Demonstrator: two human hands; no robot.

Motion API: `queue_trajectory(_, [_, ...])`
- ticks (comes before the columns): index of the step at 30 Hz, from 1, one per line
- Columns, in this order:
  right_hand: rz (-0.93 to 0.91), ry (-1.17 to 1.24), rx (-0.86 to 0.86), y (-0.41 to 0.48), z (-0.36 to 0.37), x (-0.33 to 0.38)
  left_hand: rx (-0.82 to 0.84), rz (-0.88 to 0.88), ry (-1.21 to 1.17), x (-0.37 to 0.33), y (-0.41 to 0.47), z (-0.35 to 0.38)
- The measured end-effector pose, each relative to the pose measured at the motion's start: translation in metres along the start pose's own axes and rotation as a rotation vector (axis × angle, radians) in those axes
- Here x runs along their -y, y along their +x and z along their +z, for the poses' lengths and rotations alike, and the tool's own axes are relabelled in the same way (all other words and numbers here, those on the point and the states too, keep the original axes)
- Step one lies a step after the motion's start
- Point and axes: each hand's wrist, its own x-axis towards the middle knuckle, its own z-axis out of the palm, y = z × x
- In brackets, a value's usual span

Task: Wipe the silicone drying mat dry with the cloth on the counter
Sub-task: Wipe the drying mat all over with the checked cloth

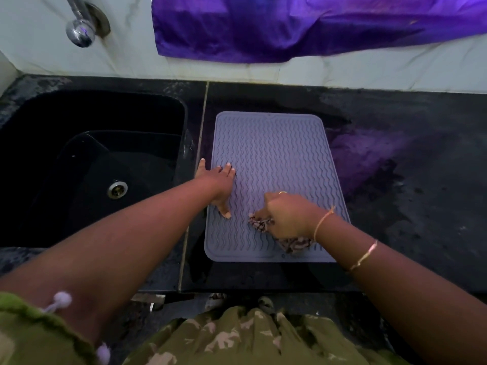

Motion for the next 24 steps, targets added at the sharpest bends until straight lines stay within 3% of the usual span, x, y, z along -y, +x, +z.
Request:
queue_trajectory(2, [-0.034, 0.016, 0.017, -0.003, 0.000, -0.001, -0.012, 0.007, -0.022, 0.002, 0.001, 0.002])
queue_trajectory(4, [-0.024, 0.216, 0.030, -0.004, -0.005, -0.008, -0.015, 0.017, -0.046, 0.005, 0.001, 0.004])
queue_trajectory(7, [0.066, 0.482, -0.192, 0.003, -0.012, -0.024, -0.002, 0.023, -0.055, 0.006, 0.003, 0.005])
queue_trajectory(9, [0.143, 0.443, -0.323, 0.013, -0.010, -0.027, 0.009, 0.013, -0.055, 0.005, 0.003, 0.003])
queue_trajectory(12, [0.200, 0.255, -0.329, 0.024, 0.006, -0.017, 0.032, -0.005, -0.043, 0.003, 0.004, 0.001])
queue_trajectory(18, [-0.026, 0.121, -0.294, 0.007, 0.023, -0.003, 0.046, -0.012, -0.040, 0.002, 0.004, -0.002])
queue_trajectory(24, [-0.224, 0.103, -0.077, -0.011, 0.014, 0.005, 0.057, -0.011, -0.045, 0.002, 0.007, -0.001])
